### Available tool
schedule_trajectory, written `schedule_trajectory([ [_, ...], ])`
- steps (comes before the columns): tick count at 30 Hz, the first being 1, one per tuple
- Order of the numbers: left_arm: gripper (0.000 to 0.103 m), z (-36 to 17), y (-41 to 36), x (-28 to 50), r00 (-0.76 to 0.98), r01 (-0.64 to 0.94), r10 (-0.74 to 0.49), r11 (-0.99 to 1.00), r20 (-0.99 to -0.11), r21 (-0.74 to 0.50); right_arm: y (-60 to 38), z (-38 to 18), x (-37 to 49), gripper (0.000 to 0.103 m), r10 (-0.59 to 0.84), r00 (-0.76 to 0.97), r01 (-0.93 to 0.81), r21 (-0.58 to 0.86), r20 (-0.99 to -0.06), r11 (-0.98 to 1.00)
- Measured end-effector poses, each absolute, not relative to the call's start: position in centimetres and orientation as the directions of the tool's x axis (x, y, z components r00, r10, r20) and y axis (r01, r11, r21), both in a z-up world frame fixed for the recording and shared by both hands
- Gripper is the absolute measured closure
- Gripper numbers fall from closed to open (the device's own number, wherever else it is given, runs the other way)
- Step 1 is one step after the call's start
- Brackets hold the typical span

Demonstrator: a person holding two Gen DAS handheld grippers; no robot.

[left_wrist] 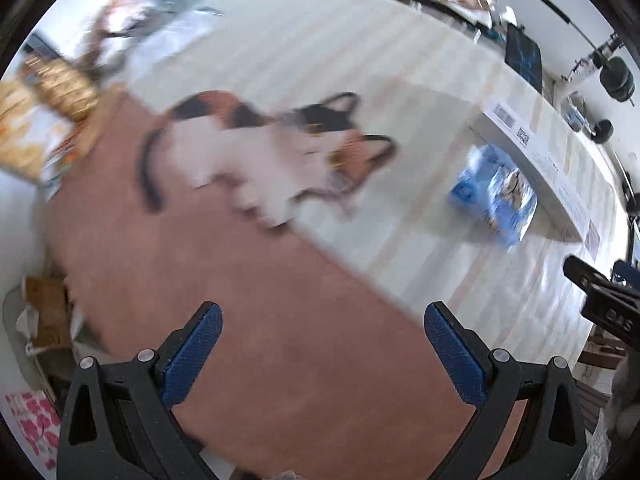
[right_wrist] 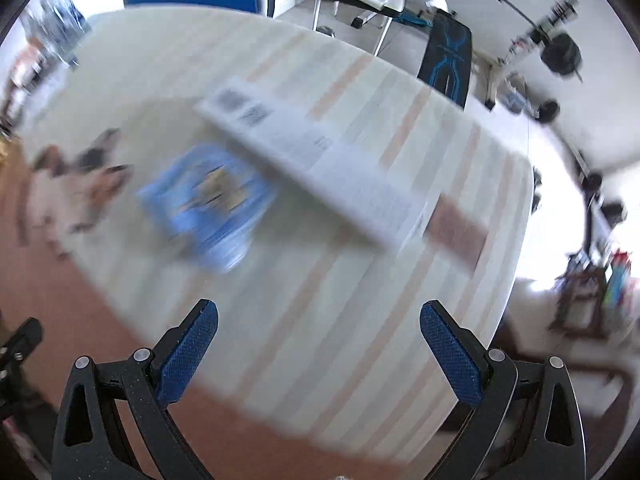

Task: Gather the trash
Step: 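Move both tools back over the table, then grasp the blue snack bag with the left gripper while the right grasps the long white box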

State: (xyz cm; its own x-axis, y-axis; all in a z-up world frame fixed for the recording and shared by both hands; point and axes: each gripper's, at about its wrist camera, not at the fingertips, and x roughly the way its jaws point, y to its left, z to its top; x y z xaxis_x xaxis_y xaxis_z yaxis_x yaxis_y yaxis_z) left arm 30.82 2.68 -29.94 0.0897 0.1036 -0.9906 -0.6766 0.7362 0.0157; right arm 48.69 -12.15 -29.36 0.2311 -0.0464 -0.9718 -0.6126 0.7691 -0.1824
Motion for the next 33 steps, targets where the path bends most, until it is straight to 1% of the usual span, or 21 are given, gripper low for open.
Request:
schedule_trajectory([
  [3,0.0,-32.0,2.7,34.5,0.078,-0.674,0.045,0.738,-0.996,-0.019,-10.7,-32.2,52.9,0.001,-0.09,0.22,-0.682,-0.219,-0.971,0.698],
  [5,0.0,-33.0,2.7,36.4,0.065,-0.677,0.02,0.735,-0.998,-0.029,-9.7,-34.0,55.1,0.001,-0.08,0.172,-0.728,-0.181,-0.982,0.661],
  [8,0.0,-33.9,3.0,38.0,0.069,-0.698,-0.015,0.713,-0.998,-0.058,-8.6,-35.8,57.1,0.001,-0.061,0.155,-0.766,-0.159,-0.986,0.623],
  [9,0.0,-34.0,2.9,38.3,0.072,-0.707,-0.023,0.704,-0.997,-0.068,-8.6,-36.1,57.5,0.004,-0.053,0.139,-0.771,-0.142,-0.989,0.621],
  [10,0.0,-34.2,2.9,38.6,0.077,-0.718,-0.042,0.691,-0.996,-0.085,-8.7,-36.3,57.8,0.012,-0.037,0.116,-0.765,-0.113,-0.993,0.634],
  [11,0.0,-34.3,2.9,38.7,0.08,-0.723,-0.051,0.685,-0.995,-0.093,-9.1,-36.4,58.4,0.014,-0.013,0.082,-0.74,-0.07,-0.997,0.669],
  [12,0.0,-34.3,2.8,38.8,0.087,-0.731,-0.065,0.674,-0.994,-0.109,-9.8,-36.0,58.8,0.023,0.011,0.08,-0.703,-0.049,-0.997,0.71],
  [14,0.0,-34.8,2.5,39.2,0.109,-0.742,-0.103,0.654,-0.989,-0.15,-12.1,-35.6,59.6,0.032,0.005,0.063,-0.592,-0.033,-0.998,0.805],
  [16,0.0,-35.2,2.0,39.7,0.126,-0.74,-0.137,0.647,-0.983,-0.185,-15.4,-35.4,59.9,0.035,0.011,0.021,-0.427,0.0,-1.0,0.904],
  [18,0.003,-35.7,1.4,40.3,0.139,-0.743,-0.168,0.633,-0.976,-0.216,-17.8,-35.2,59.3,0.036,0.04,0.006,-0.345,0.035,-0.999,0.938],
  [19,0.005,-36.0,1.2,40.7,0.15,-0.745,-0.184,0.625,-0.971,-0.234,-18.8,-35.1,59.0,0.035,0.054,-0.005,-0.309,0.053,-0.999,0.95],
  [21,0.015,-36.4,0.9,41.7,0.178,-0.751,-0.207,0.603,-0.962,-0.269,-20.3,-35.3,58.2,0.034,0.069,-0.041,-0.272,0.077,-0.997,0.959],
  [22,0.026,-36.5,0.8,42.2,0.185,-0.754,-0.209,0.597,-0.96,-0.275,-20.8,-35.3,58.0,0.031,0.075,-0.047,-0.262,0.084,-0.996,0.961],
  [23,0.033,-36.6,0.8,42.5,0.188,-0.754,-0.209,0.596,-0.96,-0.277,-21.1,-35.1,58.0,0.029,0.078,-0.039,-0.261,0.085,-0.996,0.962],
  [24,0.035,-36.7,0.6,43.2,0.19,-0.748,-0.199,0.605,-0.961,-0.273,-21.3,-34.8,58.1,0.027,0.082,-0.02,-0.265,0.084,-0.996,0.961],
  [26,0.049,-36.5,0.3,44.0,0.196,-0.729,-0.172,0.633,-0.965,-0.261,-21.4,-34.3,58.0,0.025,0.066,0.021,-0.285,0.058,-0.998,0.957],
  [27,0.054,-36.4,0.2,44.4,0.197,-0.712,-0.153,0.656,-0.968,-0.248,-21.2,-34.1,58.1,0.025,0.068,0.036,-0.295,0.054,-0.997,0.954],
  [28,0.061,-36.2,-0.2,44.7,0.194,-0.691,-0.13,0.685,-0.972,-0.229,-20.8,-34.0,58.2,0.025,0.074,0.049,-0.309,0.055,-0.996,0.949],
  [31,0.08,-35.4,-0.8,45.3,0.196,-0.643,-0.094,0.739,-0.976,-0.2,-19.3,-34.5,58.3,0.025,0.035,0.074,-0.35,0.007,-0.997,0.937],
  [33,0.087,-34.9,-1.3,45.3,0.199,-0.617,-0.073,0.766,-0.977,-0.183,-18.2,-35.0,58.3,0.026,0.036,0.078,-0.364,0.005,-0.996,0.931],
])
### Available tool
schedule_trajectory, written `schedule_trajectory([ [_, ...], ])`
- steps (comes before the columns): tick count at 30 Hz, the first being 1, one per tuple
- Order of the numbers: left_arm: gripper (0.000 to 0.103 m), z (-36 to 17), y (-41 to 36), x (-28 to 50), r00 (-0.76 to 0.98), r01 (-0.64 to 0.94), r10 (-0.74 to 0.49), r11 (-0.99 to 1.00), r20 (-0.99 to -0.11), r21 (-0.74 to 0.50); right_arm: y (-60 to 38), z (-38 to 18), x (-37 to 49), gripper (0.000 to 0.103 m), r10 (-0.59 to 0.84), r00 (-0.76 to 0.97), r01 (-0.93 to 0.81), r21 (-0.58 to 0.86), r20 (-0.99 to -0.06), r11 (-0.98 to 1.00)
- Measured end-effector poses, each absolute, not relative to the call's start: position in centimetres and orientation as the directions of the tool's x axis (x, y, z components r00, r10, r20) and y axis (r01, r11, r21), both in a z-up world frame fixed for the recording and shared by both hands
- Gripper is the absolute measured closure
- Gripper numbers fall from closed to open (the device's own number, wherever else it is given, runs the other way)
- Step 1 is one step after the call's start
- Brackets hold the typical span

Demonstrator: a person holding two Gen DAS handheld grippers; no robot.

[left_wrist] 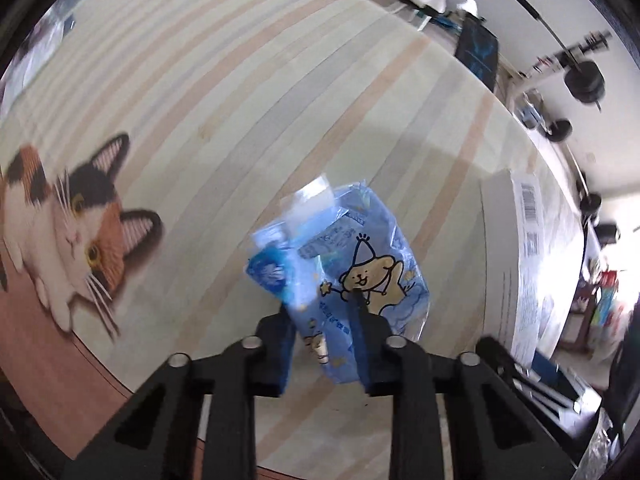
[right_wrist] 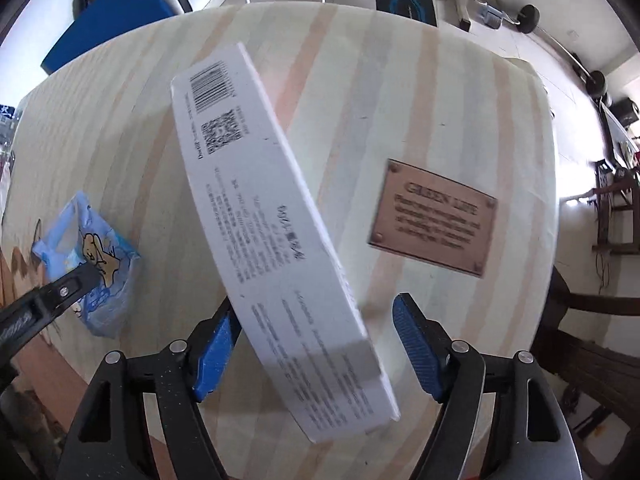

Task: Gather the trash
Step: 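Grasp the blue snack bag with the left gripper while the right grasps the long white box, then carry the blue bag and long white box over the trash bin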

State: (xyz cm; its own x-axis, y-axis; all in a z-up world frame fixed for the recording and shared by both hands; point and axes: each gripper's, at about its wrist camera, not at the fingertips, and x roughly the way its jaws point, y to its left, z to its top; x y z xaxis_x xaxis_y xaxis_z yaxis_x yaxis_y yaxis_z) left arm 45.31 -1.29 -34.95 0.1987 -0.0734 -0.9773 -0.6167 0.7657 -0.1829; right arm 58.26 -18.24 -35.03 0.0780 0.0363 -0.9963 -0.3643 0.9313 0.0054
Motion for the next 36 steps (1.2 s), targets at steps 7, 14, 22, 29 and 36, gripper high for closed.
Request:
schedule_trajectory([
  [7,0.098,-33.9,-0.8,43.3,0.206,-0.575,-0.031,0.805,-0.978,-0.147,-17.1,-34.6,55.3,0.046,0.072,0.116,-0.36,0.026,-0.991,0.933],
  [14,0.099,-31.8,1.7,39.7,0.247,-0.587,-0.014,0.793,-0.969,-0.161,-18.5,-32.0,54.1,0.049,0.16,0.123,-0.331,0.111,-0.979,0.937],
  [22,0.099,-29.2,1.5,36.5,0.266,-0.573,0.062,0.813,-0.962,-0.106,-18.1,-29.9,49.1,0.052,0.206,0.141,-0.383,0.138,-0.968,0.913],
  [29,0.099,-26.8,2.9,29.7,0.276,-0.615,0.134,0.786,-0.952,-0.068,-16.7,-27.9,42.8,0.053,0.259,0.119,-0.47,0.175,-0.959,0.865],
  [36,0.099,-23.8,3.9,18.1,0.322,-0.678,0.18,0.73,-0.93,-0.094,-12.9,-24.9,32.2,0.053,0.323,0.089,-0.588,0.212,-0.942,0.781],
])
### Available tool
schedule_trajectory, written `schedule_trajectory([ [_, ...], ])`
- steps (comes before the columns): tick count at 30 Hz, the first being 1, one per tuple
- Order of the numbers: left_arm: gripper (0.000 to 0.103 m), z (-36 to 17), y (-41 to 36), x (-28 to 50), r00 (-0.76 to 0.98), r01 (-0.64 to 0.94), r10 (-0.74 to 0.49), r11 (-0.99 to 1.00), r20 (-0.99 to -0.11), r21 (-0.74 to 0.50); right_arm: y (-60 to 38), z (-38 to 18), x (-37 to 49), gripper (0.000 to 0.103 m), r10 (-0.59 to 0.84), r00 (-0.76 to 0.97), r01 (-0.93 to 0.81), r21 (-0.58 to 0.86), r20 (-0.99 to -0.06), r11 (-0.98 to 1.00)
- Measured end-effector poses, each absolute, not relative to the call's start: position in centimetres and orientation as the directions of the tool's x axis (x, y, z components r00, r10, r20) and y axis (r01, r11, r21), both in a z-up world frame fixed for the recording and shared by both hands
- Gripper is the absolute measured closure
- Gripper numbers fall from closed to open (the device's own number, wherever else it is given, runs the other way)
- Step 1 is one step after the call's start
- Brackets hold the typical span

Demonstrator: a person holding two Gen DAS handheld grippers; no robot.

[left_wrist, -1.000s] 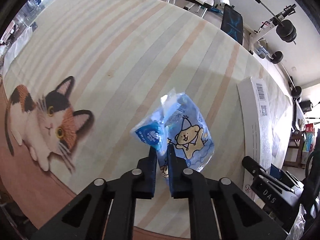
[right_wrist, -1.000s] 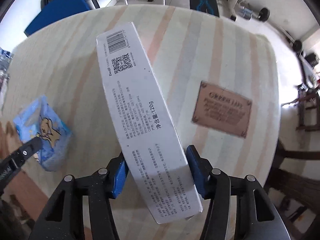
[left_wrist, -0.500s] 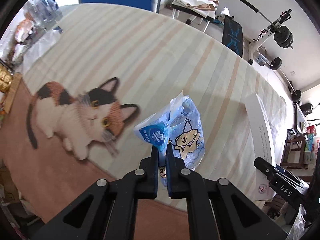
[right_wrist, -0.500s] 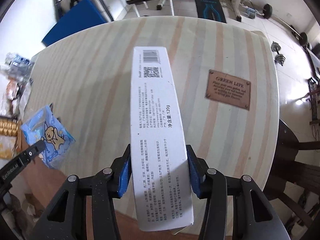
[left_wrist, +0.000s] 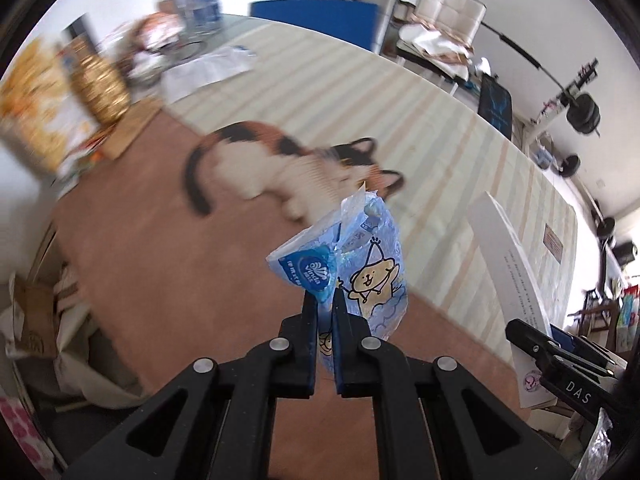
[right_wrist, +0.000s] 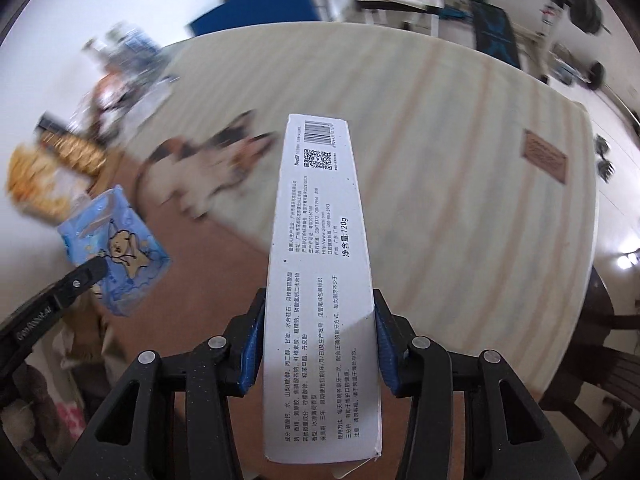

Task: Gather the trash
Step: 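Carry the blue bag and long white box over the trash bin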

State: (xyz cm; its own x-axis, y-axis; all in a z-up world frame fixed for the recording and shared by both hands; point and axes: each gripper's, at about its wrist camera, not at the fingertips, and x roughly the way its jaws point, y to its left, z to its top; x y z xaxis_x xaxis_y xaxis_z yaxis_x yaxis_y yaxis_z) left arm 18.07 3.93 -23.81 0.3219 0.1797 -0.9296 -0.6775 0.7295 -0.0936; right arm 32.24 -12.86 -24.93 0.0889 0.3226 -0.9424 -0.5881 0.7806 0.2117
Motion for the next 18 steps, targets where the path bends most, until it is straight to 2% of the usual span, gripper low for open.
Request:
schedule_trajectory([
  [10,0.099,-23.6,3.7,-5.0,0.341,-0.781,0.206,0.604,-0.917,-0.155,-10.3,-22.0,10.9,0.053,0.393,0.009,-0.723,0.265,-0.919,0.637],
  [14,0.099,-27.2,3.5,-14.2,0.282,-0.825,0.167,0.545,-0.945,-0.15,-10.9,-24.8,1.7,0.053,0.356,-0.074,-0.757,0.285,-0.932,0.588],
  [18,0.099,-32.5,3.6,-20.0,0.211,-0.86,0.103,0.491,-0.972,-0.135,-10.7,-30.5,-5.6,0.053,0.264,-0.15,-0.791,0.276,-0.953,0.547],
])
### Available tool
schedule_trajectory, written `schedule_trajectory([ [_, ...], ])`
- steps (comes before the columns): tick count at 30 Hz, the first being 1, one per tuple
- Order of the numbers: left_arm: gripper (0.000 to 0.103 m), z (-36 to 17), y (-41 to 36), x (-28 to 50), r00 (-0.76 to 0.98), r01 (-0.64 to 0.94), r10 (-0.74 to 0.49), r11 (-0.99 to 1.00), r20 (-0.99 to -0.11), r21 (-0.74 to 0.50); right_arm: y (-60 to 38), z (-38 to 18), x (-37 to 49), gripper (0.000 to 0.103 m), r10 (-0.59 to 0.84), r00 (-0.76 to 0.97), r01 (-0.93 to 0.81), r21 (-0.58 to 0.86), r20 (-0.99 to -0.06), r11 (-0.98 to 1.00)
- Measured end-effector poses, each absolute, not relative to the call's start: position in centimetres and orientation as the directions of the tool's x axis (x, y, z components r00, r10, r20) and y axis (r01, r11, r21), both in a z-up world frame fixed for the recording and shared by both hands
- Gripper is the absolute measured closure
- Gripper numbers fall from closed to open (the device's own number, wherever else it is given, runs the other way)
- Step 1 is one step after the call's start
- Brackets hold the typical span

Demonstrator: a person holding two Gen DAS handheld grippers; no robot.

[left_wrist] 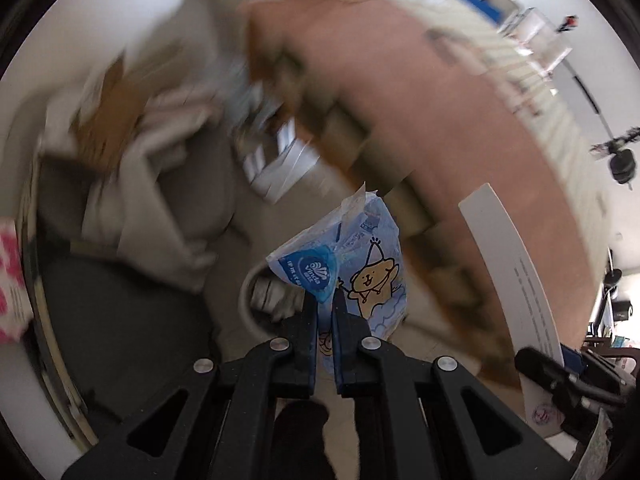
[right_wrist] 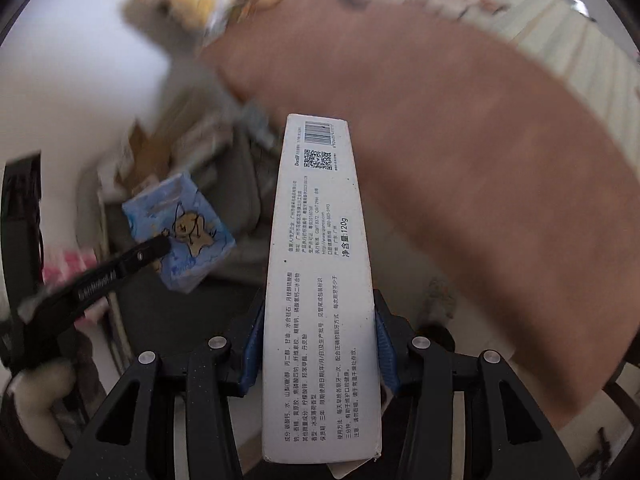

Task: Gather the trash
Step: 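Carry the blue bag and long white box over the trash bin, then open both grippers to drop the bag and box into the bin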

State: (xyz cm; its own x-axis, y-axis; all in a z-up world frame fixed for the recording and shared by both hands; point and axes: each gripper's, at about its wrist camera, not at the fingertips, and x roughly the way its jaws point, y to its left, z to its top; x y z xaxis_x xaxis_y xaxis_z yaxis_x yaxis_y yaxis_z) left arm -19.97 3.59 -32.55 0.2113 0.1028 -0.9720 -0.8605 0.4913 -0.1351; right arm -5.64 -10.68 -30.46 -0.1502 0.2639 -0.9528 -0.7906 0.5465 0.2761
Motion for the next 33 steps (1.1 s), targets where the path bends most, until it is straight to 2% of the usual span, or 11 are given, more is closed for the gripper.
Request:
schedule_trajectory([
  [3,0.099,-38.7,4.1,-23.4,0.163,-0.893,0.023,0.427,-0.986,-0.138,-10.2,-35.5,-8.9,0.053,0.184,-0.192,-0.809,0.262,-0.964,0.526],
  [9,0.099,-51.5,6.1,-26.0,0.111,-0.939,-0.083,0.318,-0.99,-0.132,-8.5,-49.6,-11.5,0.053,0.026,-0.248,-0.839,0.229,-0.968,0.493],
  [15,0.095,-63.6,8.0,-26.4,0.082,-0.956,-0.137,0.269,-0.987,-0.117,-7.0,-65.0,-11.3,0.053,-0.114,-0.337,-0.825,0.235,-0.935,0.514],
  [19,0.093,-69.5,8.4,-26.8,0.049,-0.967,-0.151,0.24,-0.987,-0.085,-5.9,-74.1,-11.3,0.052,-0.212,-0.394,-0.824,0.243,-0.894,0.511],
  [21,0.07,-71.3,8.3,-27.1,0.034,-0.971,-0.147,0.23,-0.988,-0.068,-5.2,-77.3,-11.2,0.052,-0.257,-0.424,-0.825,0.253,-0.869,0.505],
  [22,0.033,-72.3,8.2,-27.3,0.029,-0.975,-0.15,0.212,-0.988,-0.061,-5.0,-78.3,-10.9,0.051,-0.268,-0.427,-0.823,0.249,-0.864,0.51],
  [23,0.006,-72.9,8.1,-27.5,0.032,-0.978,-0.151,0.199,-0.988,-0.062,-4.8,-79.5,-10.9,0.051,-0.282,-0.429,-0.827,0.247,-0.858,0.505],
  [24,0.003,-73.2,8.0,-27.8,0.039,-0.98,-0.148,0.186,-0.988,-0.067,-4.7,-80.0,-10.8,0.045,-0.287,-0.428,-0.828,0.245,-0.857,0.503],
  [25,0.003,-73.2,7.7,-28.0,0.038,-0.982,-0.146,0.178,-0.989,-0.064,-4.8,-80.2,-10.6,0.026,-0.283,-0.424,-0.829,0.243,-0.86,0.504],
  [27,0.003,-73.2,7.5,-28.3,0.027,-0.985,-0.144,0.167,-0.989,-0.051,-4.6,-79.4,-10.4,0.008,-0.254,-0.404,-0.838,0.245,-0.879,0.487],
  [33,0.003,-70.4,6.5,-29.0,-0.003,-0.986,-0.073,0.169,-0.997,-0.01,-3.7,-74.8,-10.0,0.002,-0.181,-0.189,-0.912,0.105,-0.965,0.396],
])
